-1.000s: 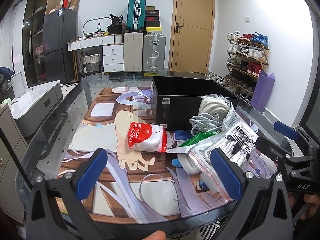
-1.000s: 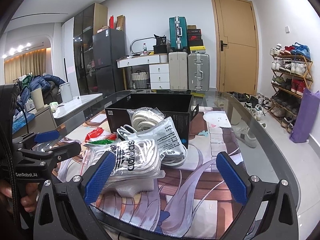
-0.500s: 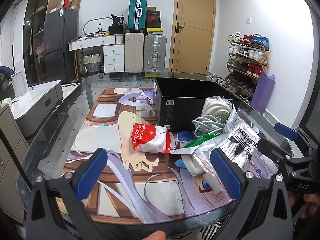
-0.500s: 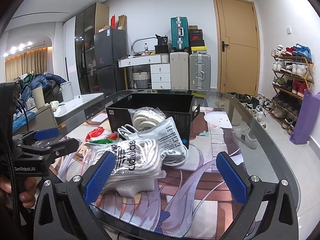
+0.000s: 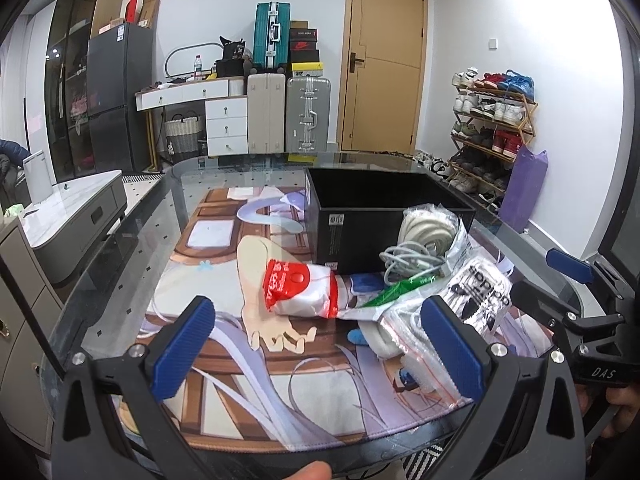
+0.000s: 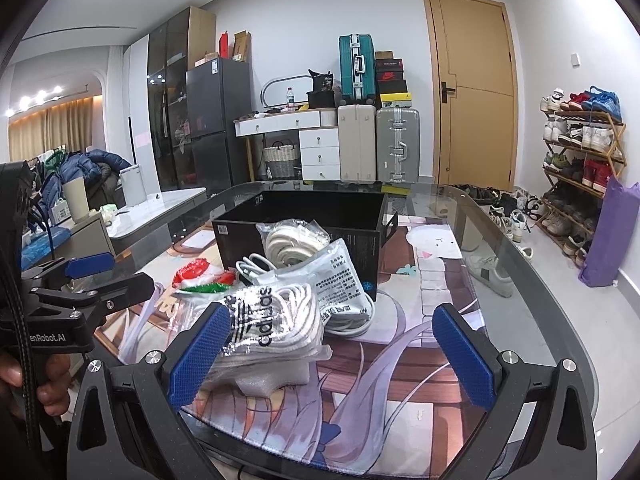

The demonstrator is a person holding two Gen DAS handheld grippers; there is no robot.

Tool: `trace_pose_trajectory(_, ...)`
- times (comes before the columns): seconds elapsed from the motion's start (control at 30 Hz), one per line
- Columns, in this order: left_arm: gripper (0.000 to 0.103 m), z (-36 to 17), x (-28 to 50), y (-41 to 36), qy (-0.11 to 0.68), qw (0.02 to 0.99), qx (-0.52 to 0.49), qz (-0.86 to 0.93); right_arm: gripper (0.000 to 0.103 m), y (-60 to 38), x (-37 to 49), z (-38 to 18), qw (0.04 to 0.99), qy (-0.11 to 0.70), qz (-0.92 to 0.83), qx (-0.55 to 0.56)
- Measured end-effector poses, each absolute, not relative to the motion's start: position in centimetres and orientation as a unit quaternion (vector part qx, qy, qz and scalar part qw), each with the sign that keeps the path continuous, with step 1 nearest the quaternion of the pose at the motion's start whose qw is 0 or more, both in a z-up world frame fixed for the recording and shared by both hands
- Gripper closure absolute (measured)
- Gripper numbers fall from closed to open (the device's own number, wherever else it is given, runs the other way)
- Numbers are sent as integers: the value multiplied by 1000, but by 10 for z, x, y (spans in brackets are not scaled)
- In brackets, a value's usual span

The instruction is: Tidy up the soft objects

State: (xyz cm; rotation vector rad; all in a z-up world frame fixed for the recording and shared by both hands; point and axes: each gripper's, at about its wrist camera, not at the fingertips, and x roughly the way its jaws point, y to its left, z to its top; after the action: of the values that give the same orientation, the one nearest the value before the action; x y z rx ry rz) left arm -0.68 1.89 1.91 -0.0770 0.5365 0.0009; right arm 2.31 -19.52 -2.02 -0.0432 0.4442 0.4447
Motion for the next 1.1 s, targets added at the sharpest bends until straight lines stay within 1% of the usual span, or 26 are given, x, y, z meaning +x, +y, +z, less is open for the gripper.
trace_pose_trajectory(0.2,0,29,-8,18,261,965,-30,-10,0,-197,22,-11,953,216,212,-23)
trace_pose_trajectory(0.4,0,32,-8,-3,269,960,24,-68,0,-204,21,-9,954,223,196,-27)
trace_pose_trajectory(0.57,0,33,-5,-23,270,957,59,-92,0,-210,18,-12,954,235,187,-26)
trace_pose_trajectory(1.0,0,25,12,-54,282,944,91,-148,0,-228,25,-29,952,267,147,-25)
trace_pose_trajectory(1.07,2,27,8,-56,268,945,96,-162,0,-231,26,-32,952,271,143,-22)
trace_pose_trajectory(1.1,7,27,6,-56,264,945,98,-167,0,-233,27,-32,952,272,141,-20)
